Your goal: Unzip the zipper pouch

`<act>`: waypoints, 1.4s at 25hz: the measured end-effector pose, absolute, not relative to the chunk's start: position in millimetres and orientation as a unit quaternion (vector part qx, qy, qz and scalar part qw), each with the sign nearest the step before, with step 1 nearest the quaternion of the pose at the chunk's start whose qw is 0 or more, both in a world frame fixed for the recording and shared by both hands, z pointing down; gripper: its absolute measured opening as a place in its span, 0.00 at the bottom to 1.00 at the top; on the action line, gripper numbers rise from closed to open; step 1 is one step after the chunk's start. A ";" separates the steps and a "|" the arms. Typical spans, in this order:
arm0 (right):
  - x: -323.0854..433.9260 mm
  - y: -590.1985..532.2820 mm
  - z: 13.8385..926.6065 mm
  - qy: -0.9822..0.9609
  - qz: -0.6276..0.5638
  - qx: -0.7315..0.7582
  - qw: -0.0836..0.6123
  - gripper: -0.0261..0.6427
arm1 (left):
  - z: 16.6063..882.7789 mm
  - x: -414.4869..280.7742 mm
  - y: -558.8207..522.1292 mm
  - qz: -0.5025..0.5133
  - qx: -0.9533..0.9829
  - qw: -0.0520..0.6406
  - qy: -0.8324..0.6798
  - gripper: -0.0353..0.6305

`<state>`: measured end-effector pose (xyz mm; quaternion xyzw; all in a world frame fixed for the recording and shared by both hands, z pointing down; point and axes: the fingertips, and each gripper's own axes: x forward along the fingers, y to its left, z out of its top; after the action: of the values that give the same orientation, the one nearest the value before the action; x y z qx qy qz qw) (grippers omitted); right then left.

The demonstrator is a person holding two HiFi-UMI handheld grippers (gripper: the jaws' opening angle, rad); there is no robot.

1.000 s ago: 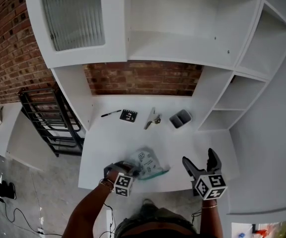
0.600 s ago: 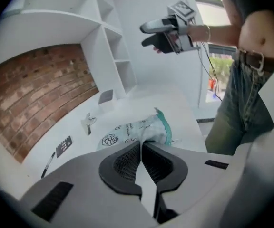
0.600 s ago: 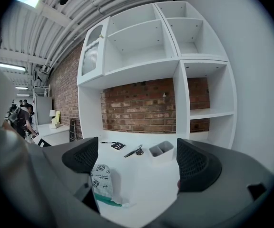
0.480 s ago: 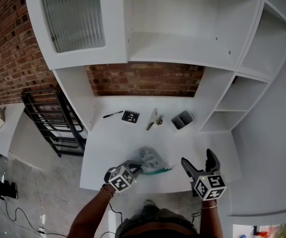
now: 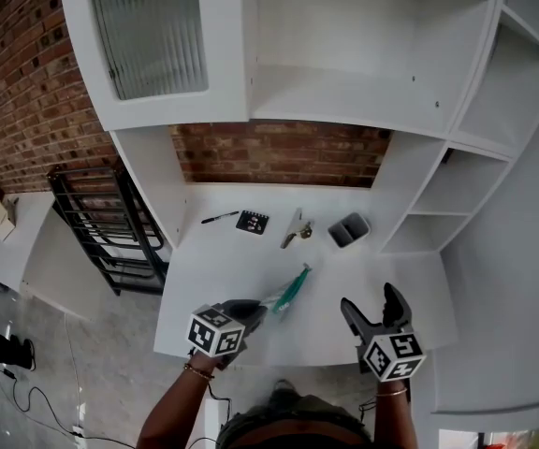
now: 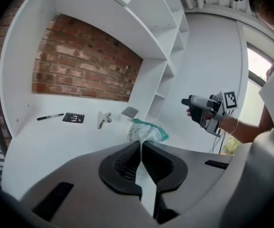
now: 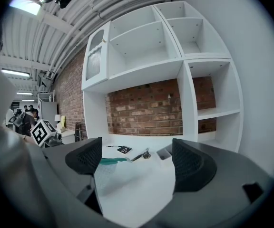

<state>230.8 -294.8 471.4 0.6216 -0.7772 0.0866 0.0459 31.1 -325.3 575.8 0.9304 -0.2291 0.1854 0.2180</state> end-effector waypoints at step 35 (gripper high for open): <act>30.9 -235.6 463.5 -0.954 0.173 0.242 0.018 0.24 | 495.9 -5.4 -240.7 0.117 0.950 0.114 -0.265 0.07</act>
<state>30.9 -235.6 463.5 0.2421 -0.9545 0.1733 0.0182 -5.4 -240.7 495.9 0.9503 -0.2648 0.1172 0.1141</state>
